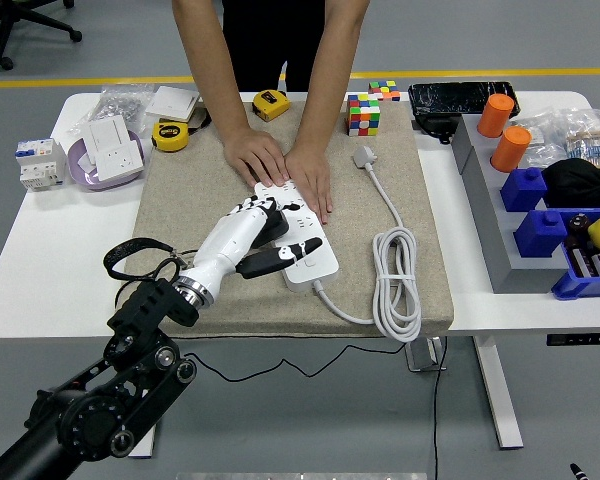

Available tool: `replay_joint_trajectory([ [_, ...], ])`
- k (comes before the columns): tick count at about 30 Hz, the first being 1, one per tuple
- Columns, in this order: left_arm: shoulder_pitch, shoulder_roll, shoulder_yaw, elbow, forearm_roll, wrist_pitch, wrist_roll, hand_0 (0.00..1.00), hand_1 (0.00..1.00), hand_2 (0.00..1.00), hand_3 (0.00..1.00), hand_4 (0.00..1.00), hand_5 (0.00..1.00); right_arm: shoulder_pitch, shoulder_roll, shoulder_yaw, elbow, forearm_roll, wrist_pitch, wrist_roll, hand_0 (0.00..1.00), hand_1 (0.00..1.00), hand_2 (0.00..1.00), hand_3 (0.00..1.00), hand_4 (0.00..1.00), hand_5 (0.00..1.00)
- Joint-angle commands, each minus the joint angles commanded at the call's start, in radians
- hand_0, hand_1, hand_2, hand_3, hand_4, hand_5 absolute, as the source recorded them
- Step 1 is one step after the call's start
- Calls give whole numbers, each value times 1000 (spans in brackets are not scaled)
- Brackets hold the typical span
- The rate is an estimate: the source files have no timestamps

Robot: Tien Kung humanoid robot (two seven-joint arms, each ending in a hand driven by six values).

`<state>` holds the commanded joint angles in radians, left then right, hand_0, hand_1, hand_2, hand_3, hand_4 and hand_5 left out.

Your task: Pick up the plug,place it near the board,insert it into the board,press the button

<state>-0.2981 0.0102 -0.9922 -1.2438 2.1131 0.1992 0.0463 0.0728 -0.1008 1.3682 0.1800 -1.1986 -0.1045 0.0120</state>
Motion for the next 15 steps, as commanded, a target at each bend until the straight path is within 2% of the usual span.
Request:
replay_joint_trajectory([
  [6,-10,12,-11,35,83,-18,43,998,969,887,794,998,998,1,1,-6,0,8,0,2,759,765,751,800,998,937],
  [15,-12,17,2,68,87,-33,54,998,957,880,789,998,998,1,0,2,0,4,0,2,759,765,751,800,998,937],
])
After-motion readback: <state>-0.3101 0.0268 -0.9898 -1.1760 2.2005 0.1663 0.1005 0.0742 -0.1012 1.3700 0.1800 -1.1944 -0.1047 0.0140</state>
